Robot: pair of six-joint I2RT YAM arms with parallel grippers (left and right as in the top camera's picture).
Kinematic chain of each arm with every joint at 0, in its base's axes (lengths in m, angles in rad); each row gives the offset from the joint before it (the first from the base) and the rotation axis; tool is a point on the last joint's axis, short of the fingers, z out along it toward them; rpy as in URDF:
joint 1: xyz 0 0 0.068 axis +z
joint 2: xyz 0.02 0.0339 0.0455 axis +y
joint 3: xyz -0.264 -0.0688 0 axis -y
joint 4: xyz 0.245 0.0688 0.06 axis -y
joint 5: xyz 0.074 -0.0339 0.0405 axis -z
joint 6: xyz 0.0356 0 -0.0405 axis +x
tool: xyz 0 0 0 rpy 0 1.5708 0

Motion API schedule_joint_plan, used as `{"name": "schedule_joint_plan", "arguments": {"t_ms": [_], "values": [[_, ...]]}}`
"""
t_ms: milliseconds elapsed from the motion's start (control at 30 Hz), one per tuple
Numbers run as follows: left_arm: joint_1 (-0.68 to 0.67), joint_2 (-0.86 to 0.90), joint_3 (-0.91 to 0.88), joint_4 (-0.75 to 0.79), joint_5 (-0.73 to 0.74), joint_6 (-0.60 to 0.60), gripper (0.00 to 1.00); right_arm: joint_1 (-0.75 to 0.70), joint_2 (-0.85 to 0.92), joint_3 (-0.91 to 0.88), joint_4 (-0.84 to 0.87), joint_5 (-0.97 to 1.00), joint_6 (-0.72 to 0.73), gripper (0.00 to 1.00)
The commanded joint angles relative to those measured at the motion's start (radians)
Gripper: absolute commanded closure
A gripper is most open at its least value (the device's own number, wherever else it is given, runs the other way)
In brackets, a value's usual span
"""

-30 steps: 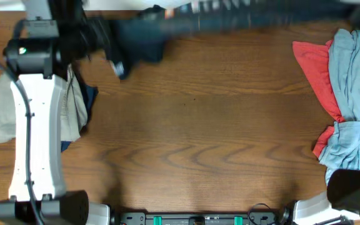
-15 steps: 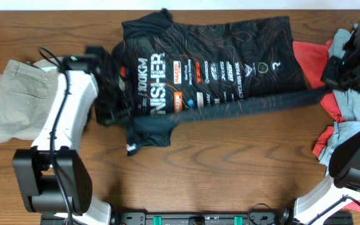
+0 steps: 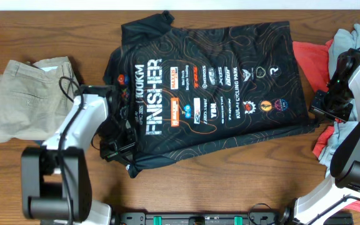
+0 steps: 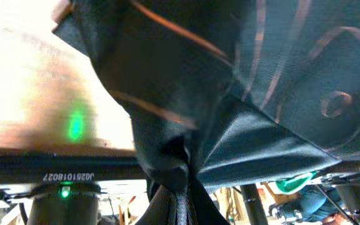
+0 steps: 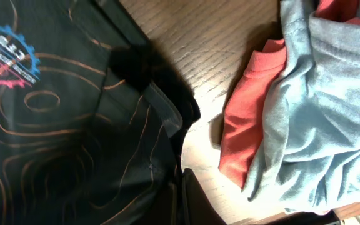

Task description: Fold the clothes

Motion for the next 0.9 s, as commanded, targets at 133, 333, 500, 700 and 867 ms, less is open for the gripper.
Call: {"name": "schedule_joint_plan", "arguments": {"t_ms": [133, 333, 500, 700, 867], "values": [[0.002, -0.163, 0.001, 0.079, -0.058, 0.016, 0.94, -0.004, -0.071, -0.002, 0.08, 0.006, 0.02, 0.99], [0.002, -0.183, 0.001, 0.326, -0.1, -0.034, 0.94, 0.001, -0.072, -0.002, 0.214, -0.087, -0.016, 0.99], [0.002, -0.169, 0.001, 0.507, -0.114, -0.116, 0.94, 0.019, -0.071, -0.002, 0.348, -0.158, -0.056, 0.99], [0.002, -0.163, 0.0, 0.661, -0.114, -0.145, 0.93, 0.044, -0.066, -0.005, 0.436, -0.156, -0.06, 0.99], [0.002, -0.163, 0.0, 0.734, -0.114, -0.145, 0.92, 0.063, -0.047, -0.007, 0.483, -0.156, -0.059, 0.99]]}}
